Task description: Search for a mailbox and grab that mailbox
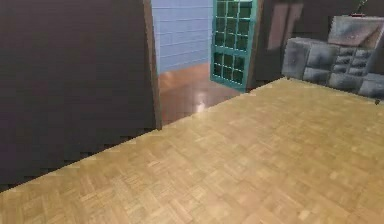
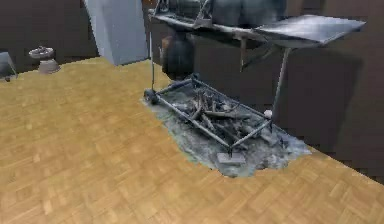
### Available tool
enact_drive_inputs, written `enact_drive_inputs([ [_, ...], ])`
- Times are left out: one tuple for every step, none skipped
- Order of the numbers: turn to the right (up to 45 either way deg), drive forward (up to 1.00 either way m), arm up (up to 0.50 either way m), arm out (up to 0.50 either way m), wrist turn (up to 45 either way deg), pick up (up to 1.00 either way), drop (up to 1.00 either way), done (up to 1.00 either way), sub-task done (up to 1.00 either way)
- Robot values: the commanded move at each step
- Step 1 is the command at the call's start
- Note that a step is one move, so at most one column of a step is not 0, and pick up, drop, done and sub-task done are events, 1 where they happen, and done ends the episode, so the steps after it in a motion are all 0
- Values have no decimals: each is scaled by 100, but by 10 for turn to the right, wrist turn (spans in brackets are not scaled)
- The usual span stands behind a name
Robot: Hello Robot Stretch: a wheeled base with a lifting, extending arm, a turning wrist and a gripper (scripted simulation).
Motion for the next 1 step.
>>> enact_drive_inputs([
  [0, 100, 0, 0, 0, 0, 0, 0, 0],
])
